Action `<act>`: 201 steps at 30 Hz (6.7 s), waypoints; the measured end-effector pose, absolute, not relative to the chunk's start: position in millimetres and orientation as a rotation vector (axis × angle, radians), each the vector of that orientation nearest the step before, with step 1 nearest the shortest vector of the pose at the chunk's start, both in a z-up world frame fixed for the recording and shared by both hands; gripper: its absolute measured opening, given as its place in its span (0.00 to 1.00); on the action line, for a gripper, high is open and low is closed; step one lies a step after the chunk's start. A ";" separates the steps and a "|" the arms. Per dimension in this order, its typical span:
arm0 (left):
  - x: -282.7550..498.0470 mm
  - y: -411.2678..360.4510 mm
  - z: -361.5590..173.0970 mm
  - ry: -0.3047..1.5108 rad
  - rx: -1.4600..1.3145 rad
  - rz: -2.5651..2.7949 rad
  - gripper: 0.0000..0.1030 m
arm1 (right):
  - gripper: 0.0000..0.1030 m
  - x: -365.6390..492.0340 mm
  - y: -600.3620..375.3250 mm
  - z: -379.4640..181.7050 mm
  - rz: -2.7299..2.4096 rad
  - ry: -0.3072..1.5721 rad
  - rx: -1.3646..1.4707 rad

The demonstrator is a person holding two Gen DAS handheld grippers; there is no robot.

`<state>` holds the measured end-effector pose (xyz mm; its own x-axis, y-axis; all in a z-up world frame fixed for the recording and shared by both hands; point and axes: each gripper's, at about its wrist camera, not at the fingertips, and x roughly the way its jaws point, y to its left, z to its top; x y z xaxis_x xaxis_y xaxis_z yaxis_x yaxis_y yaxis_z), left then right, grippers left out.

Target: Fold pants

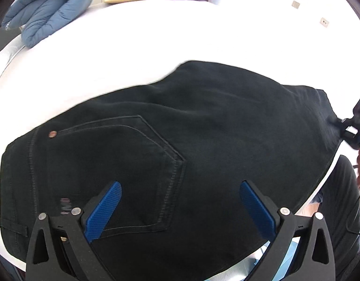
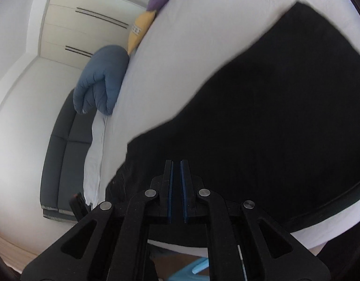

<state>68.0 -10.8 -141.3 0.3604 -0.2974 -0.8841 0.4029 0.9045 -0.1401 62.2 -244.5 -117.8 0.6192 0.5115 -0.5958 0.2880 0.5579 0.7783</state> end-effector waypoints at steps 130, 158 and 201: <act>72.0 1.4 -163.0 1.031 -0.218 -0.613 0.53 | 0.00 36.8 -321.8 -271.9 0.055 0.745 1.210; 47.2 -59.4 -150.0 1.114 -0.121 -0.635 0.54 | 0.04 -24.2 -265.2 -258.9 0.110 1.127 1.053; 37.2 -73.4 -161.7 1.112 -0.169 -0.697 0.57 | 0.12 -121.8 -483.5 -149.0 -0.359 0.702 1.160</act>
